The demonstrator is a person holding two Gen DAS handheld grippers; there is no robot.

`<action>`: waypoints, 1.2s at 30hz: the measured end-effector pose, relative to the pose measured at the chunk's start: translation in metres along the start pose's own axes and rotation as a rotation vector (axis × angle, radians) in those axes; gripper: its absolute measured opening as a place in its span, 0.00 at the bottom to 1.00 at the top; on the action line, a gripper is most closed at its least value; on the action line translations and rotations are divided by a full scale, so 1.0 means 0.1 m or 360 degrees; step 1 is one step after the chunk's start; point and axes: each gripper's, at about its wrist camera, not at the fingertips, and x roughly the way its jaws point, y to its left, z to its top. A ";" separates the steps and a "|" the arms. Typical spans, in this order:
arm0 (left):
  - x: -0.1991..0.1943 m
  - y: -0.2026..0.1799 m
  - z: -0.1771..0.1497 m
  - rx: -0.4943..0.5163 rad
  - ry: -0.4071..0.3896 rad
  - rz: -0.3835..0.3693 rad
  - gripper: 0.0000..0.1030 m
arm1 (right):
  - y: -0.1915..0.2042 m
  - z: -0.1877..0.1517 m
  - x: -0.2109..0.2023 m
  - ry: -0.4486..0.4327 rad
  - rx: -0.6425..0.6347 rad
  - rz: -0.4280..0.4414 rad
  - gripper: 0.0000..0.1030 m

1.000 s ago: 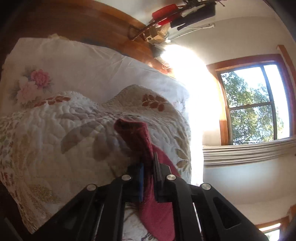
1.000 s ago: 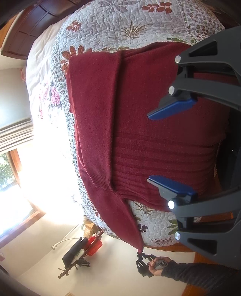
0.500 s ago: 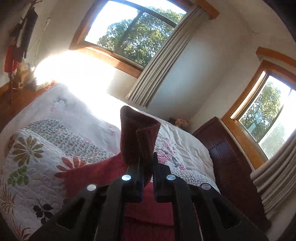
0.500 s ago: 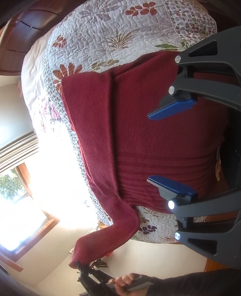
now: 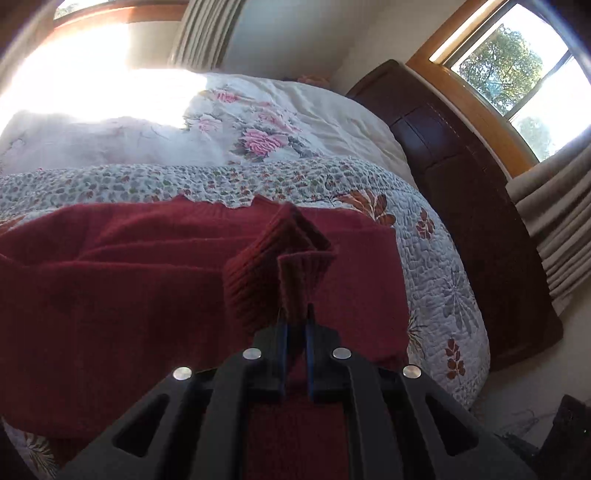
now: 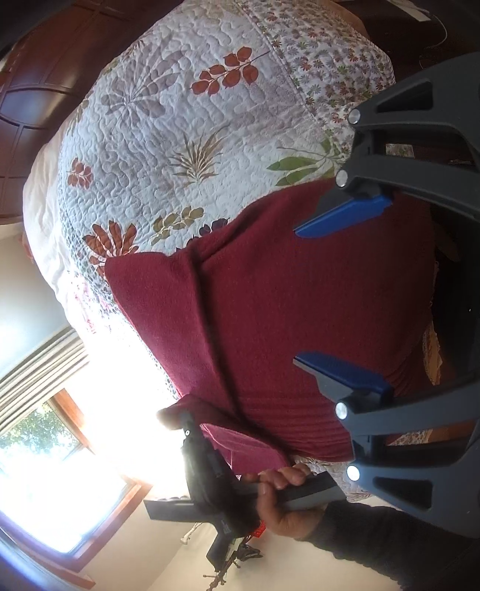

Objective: Fold small clothes

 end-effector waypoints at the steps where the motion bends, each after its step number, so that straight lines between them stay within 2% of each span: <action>1: 0.09 -0.02 -0.05 0.0005 0.0063 -0.0004 0.13 | -0.02 0.03 0.02 0.0012 0.0009 0.0018 0.63; 2: 0.13 -0.01 -0.10 -0.0003 0.0093 -0.0003 0.18 | -0.03 0.06 0.04 0.0024 0.0019 0.0050 0.64; 3: 0.11 0.02 -0.16 -0.0016 0.0091 -0.0015 0.31 | -0.02 0.12 0.05 0.0034 0.0023 0.0089 0.65; 4: 0.02 0.03 -0.20 -0.0035 0.0055 -0.0021 0.49 | -0.01 0.19 0.08 0.0042 0.0018 0.0131 0.66; 6: -0.29 0.12 -0.29 -0.0098 -0.0060 -0.0038 0.64 | 0.02 0.40 0.17 0.0068 0.0029 0.0251 0.67; 7: -0.45 0.20 -0.33 -0.0147 -0.0102 -0.0053 0.65 | 0.03 0.52 0.25 0.0094 0.0061 0.0342 0.68; 9: -0.75 0.42 -0.51 -0.0294 -0.0160 -0.0070 0.67 | 0.07 0.78 0.50 0.0189 0.0125 0.0529 0.69; 12: -1.13 0.74 -0.96 -0.0523 -0.0224 -0.0020 0.71 | 0.17 1.14 1.02 0.0321 0.0149 0.0648 0.66; 15: -1.44 1.02 -1.54 -0.0741 -0.0270 0.0049 0.71 | 0.22 1.40 1.57 0.0482 0.0239 0.0766 0.62; 19: -1.69 1.32 -2.37 -0.1114 -0.0339 0.0073 0.71 | 0.33 1.59 2.05 0.0611 0.0242 0.0786 0.61; 22: -1.74 1.43 -2.88 -0.1377 -0.0382 0.0079 0.71 | 0.44 1.67 2.16 0.0657 0.0213 0.0801 0.61; 23: -1.75 1.44 -3.01 -0.1440 -0.0399 0.0076 0.71 | 0.49 1.69 2.17 0.0669 0.0193 0.0821 0.60; 24: -1.75 1.45 -3.10 -0.1490 -0.0410 0.0071 0.71 | 0.53 1.70 2.18 0.0692 0.0173 0.0839 0.53; 28: -1.67 1.41 -3.23 -0.1568 -0.0424 0.0068 0.71 | 0.72 1.71 2.23 0.0776 0.0087 0.0838 0.35; 30: -1.66 1.37 -3.17 -0.1553 -0.0439 0.0072 0.71 | 0.80 1.74 2.24 0.0793 0.0051 0.0822 0.13; 31: -1.68 1.36 -3.12 -0.1544 -0.0448 0.0068 0.71 | 0.83 1.77 2.19 0.0778 0.0030 0.0813 0.07; 36: -1.67 1.30 -2.90 -0.1479 -0.0453 0.0056 0.71 | 1.04 2.04 1.63 0.0599 -0.0111 0.0874 0.06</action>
